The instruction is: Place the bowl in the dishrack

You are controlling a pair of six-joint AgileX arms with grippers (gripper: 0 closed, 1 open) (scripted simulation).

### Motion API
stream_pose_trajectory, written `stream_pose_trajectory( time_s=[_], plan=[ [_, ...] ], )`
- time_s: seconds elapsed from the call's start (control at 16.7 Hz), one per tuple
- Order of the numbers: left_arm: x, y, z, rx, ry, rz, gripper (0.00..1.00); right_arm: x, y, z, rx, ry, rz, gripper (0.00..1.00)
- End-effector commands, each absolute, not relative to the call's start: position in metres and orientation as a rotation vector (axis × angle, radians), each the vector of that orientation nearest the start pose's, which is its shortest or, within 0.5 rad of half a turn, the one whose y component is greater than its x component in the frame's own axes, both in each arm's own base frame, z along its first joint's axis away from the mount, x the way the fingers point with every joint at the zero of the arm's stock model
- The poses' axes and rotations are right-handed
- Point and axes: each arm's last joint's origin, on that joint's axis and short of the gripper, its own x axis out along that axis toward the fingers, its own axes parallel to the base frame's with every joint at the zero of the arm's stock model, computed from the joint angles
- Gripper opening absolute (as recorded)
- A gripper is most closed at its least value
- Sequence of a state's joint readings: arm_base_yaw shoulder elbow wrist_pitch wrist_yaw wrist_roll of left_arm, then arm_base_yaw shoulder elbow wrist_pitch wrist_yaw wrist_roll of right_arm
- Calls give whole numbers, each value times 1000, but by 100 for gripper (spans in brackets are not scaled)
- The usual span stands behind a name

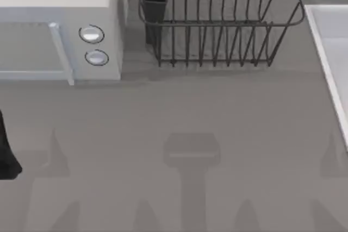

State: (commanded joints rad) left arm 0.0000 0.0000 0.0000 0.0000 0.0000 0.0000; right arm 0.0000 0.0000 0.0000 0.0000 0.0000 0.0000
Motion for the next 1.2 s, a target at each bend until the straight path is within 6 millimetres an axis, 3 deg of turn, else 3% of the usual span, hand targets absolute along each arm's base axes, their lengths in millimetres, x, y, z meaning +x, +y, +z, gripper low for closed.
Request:
stream_pose_trajectory(
  time_s=[0.3,0.66,0.9,1.2],
  plan=[
    [106,-1,160,0,0,0,100,106,-4,171,-34,56,-27,100],
    [106,-1,160,0,0,0,100,127,-28,221,-160,430,-145,100],
    [106,-1,160,0,0,0,100,167,-64,242,-184,823,-175,100],
    [106,-1,160,0,0,0,100,211,-129,246,-120,1212,-125,100]
  ],
)
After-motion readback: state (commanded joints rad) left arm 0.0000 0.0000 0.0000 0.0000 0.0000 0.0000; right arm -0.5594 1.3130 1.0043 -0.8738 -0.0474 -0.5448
